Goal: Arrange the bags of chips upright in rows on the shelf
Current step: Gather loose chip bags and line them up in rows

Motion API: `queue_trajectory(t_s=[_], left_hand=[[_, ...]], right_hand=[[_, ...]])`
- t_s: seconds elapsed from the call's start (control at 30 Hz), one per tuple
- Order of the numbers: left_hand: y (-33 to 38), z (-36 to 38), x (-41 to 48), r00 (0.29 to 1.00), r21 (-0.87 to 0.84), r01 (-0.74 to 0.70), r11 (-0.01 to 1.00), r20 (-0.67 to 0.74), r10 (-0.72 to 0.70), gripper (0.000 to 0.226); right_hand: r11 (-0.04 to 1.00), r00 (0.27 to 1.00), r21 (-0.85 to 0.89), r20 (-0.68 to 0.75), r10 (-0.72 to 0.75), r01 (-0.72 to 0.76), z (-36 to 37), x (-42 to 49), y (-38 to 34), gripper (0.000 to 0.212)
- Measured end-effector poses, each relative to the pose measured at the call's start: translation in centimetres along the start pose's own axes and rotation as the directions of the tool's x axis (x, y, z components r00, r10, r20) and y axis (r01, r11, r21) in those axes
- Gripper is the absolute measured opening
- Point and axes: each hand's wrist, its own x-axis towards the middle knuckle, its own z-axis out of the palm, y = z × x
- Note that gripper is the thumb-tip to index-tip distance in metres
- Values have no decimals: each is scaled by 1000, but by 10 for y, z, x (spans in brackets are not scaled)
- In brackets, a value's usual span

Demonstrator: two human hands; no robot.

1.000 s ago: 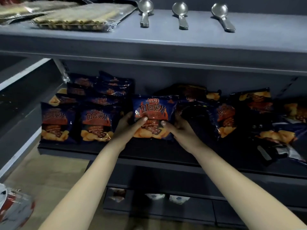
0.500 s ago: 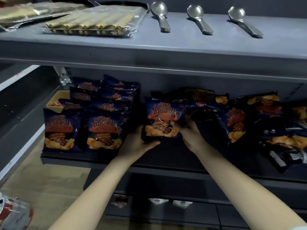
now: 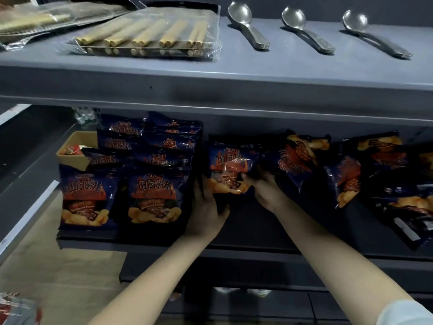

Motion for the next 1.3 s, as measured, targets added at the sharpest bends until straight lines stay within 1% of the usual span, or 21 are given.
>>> queue_trajectory(t_s=[0.03,0.1,0.23,0.33,0.4,0.47,0.53,0.57,0.63,0.67,0.7,0.77,0.9,1.0,1.1,1.2,1.3], left_hand=[[0,0,3,1000,9,-22,1000,-1,22,94],[1,2,10,999,20,-50,999,13,49,88],[1,8,24,995,9,-64,998,76,63,80],[2,12,33,992,3,-75,997,98,75,80],[2,13,41,993,-12,-78,997,92,79,80],[4,13,48,994,-24,-63,998,85,65,81],[5,13,56,996,-40,-37,999,76,40,83],[6,13,60,997,-47,-23,999,72,26,83],[6,13,67,998,-49,9,999,67,-5,82],[6,13,70,998,-51,25,998,66,-22,81],[6,14,72,997,-57,40,998,68,-36,80],[6,15,74,996,-68,60,996,68,-56,80],[1,17,80,991,-76,113,991,82,-107,82],[-2,17,83,989,-65,129,989,85,-124,84],[1,17,79,992,-51,119,992,38,-117,84],[9,18,74,997,1,24,1000,-78,-24,82],[22,19,71,982,60,-110,992,-148,118,77]], right_hand=[[1000,1000,-18,-8,3,-3,-2,1,1,70],[999,1000,-41,-29,3,-4,-6,5,3,68],[998,995,-63,-97,-12,6,-13,13,-3,65],[994,993,-102,-104,-54,43,-18,25,-5,63],[990,994,-123,-79,-76,66,-16,31,-4,62],[981,992,-164,-61,-114,102,-6,35,-5,53],[959,985,-254,-83,-150,125,4,43,-5,55],[934,979,-337,-114,-170,123,8,47,-6,58],[847,957,-525,-195,-216,84,14,58,-9,63],[806,943,-589,-236,-234,53,16,62,-11,64],[787,933,-616,-264,-244,32,18,64,-13,63],[776,918,-631,-298,-263,18,22,68,-17,60],[787,936,-617,-275,-218,1,22,73,-18,58],[788,938,-615,-256,-235,30,20,72,-14,57],[813,916,-577,-281,-286,77,18,67,-13,59],[823,888,-555,-309,-341,122,17,61,-18,56],[826,869,-517,-277,-409,224,18,45,-34,48]])
